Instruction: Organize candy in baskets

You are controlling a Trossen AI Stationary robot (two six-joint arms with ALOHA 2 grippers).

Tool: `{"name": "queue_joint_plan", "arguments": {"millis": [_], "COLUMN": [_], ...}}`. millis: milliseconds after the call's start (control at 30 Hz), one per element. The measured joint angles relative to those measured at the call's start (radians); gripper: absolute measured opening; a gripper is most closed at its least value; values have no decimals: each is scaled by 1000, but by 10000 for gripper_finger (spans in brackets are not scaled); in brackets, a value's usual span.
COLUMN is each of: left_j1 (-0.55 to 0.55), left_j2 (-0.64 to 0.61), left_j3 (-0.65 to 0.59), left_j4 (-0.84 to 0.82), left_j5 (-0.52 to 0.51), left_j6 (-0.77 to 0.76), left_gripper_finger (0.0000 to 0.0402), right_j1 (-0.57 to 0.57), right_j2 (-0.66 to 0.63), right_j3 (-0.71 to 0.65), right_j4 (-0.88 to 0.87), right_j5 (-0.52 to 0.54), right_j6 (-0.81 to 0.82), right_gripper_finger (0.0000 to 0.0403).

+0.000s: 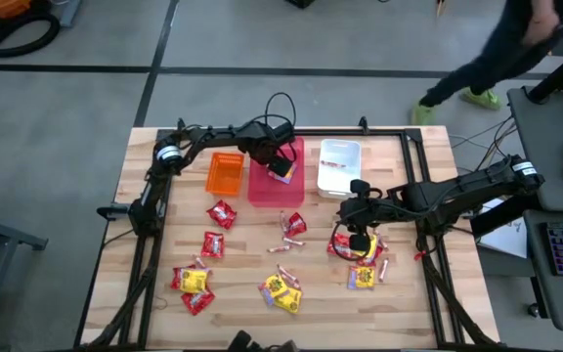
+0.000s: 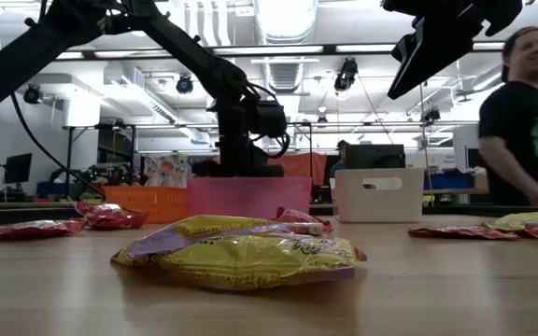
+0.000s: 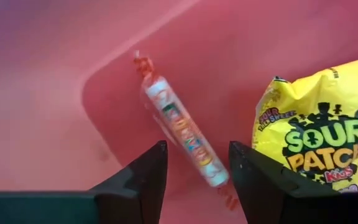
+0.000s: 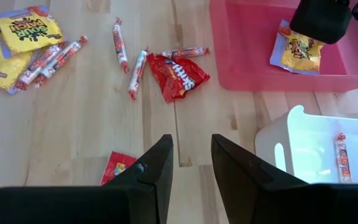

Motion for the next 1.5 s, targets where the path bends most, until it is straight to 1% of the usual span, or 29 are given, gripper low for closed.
{"name": "queue_joint_plan", "arguments": {"millis": [167,400,533,700,833,900,1033,1133,1200,1267,1333,1400,1500], "left_j1": [-2,-4,-8,-18,-29,-41,-78,-109,-138,-173,-215,-263,-364], "left_j2": [6,6,7,7,1,-12,-66,-127,-181,-243,-316,-397,-525], "left_j3": [0,4,25,84,153,185,238,248,232,192,115,8,-187], "left_j4": [6,17,29,11,-49,-96,-194,-263,-308,-359,-358,-314,-223], "left_j5": [4,8,7,7,5,-22,-133,-145,-143,-111,-27,107,293], "left_j6": [7,9,25,69,125,158,195,242,287,337,378,398,397], "left_gripper_finger": [117,47,13,8,8,8,8,8,7,7,7,7,7], "right_j1": [0,0,0,0,0,0,0,0,0,0,0,0,0], "right_j2": [0,0,0,0,0,0,0,0,0,0,0,0,3], "right_j3": [0,0,0,0,0,0,0,0,0,0,0,-3,-10], "right_j4": [3,3,3,3,3,2,-1,-2,0,3,4,11,18], "right_j5": [0,1,1,1,1,1,1,0,0,0,0,1,0], "right_j6": [0,0,0,10,37,56,92,96,100,112,126,140,149], "right_gripper_finger": [105,105,105,105,105,105,105,105,105,105,105,105,105]}}
